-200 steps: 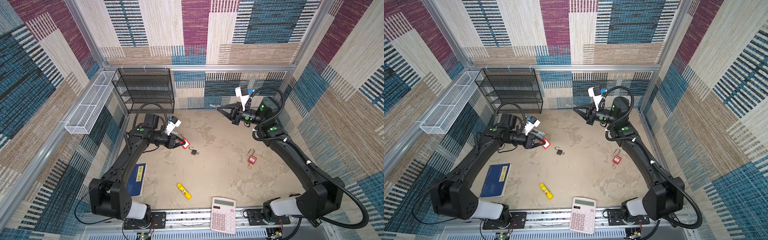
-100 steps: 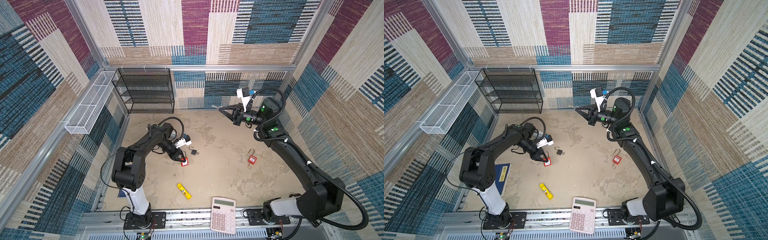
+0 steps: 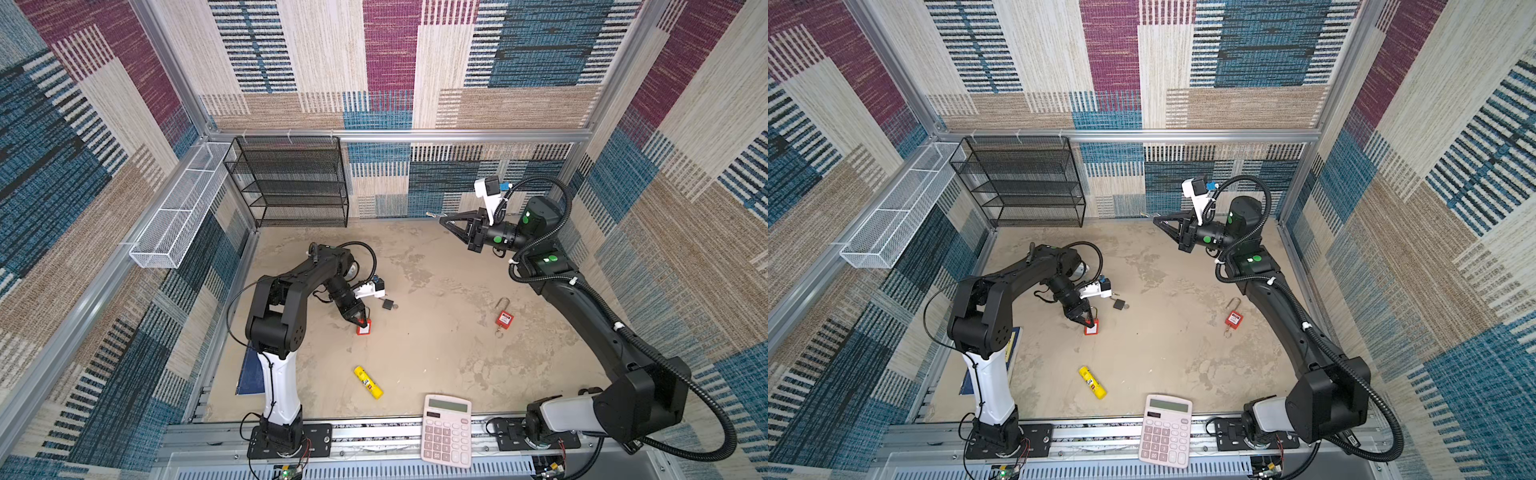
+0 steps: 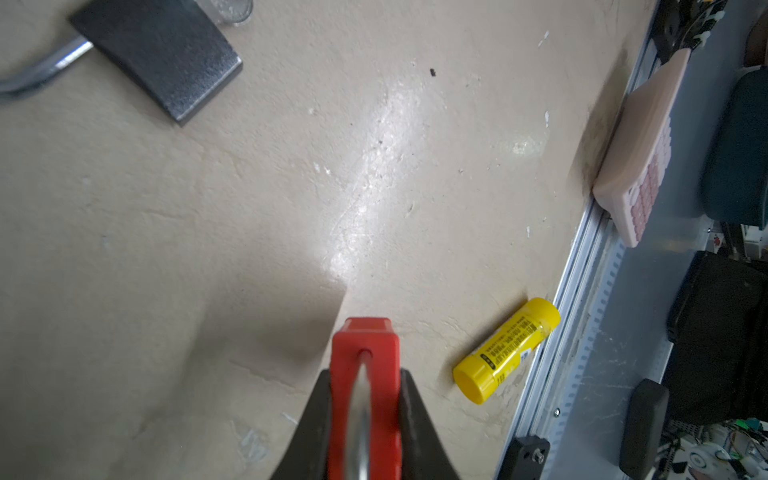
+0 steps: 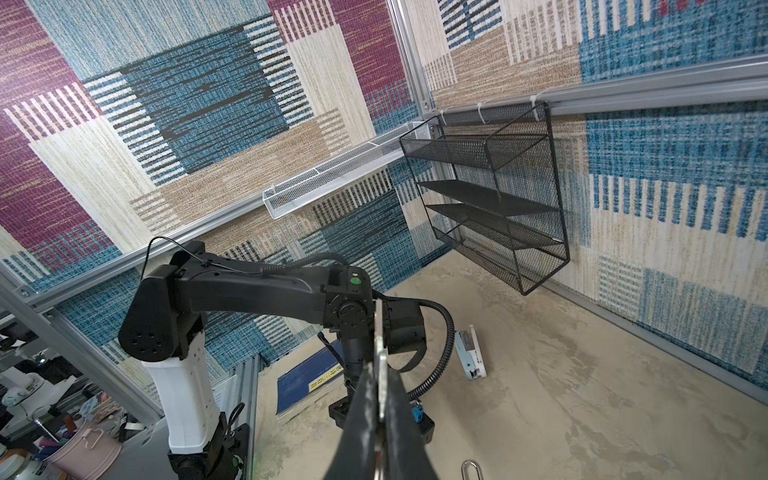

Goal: Lock with the key

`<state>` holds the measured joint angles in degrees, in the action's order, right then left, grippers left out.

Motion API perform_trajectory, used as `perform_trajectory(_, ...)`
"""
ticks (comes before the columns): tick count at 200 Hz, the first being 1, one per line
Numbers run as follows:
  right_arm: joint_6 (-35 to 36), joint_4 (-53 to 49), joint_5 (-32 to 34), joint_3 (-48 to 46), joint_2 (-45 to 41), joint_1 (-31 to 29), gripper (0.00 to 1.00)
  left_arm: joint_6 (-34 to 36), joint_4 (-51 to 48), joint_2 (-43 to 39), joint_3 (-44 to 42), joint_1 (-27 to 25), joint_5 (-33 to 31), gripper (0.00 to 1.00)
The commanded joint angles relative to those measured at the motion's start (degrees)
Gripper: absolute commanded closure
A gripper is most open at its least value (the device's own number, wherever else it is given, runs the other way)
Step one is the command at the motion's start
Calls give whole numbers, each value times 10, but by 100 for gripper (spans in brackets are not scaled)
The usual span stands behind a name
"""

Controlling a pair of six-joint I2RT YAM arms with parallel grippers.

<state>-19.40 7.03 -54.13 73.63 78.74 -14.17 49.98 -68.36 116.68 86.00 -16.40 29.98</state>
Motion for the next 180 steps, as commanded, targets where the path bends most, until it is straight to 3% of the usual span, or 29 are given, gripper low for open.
perform_trajectory(1, 6, -3, -10, 6, -4, 0, 100, 17, -18, 14, 15, 0, -6, 100)
perform_trajectory(61, 12, -5, -6, 3, -13, 2, 100, 16, -16, 48, 38, 0, -1, 98)
perform_trajectory(133, 15, -9, -8, 3, -19, 4, 100, -7, 11, 54, 52, 4, -33, 66)
perform_trajectory(180, 12, -7, -11, 7, -17, 5, 100, -8, 33, 35, 48, 4, -59, 53)
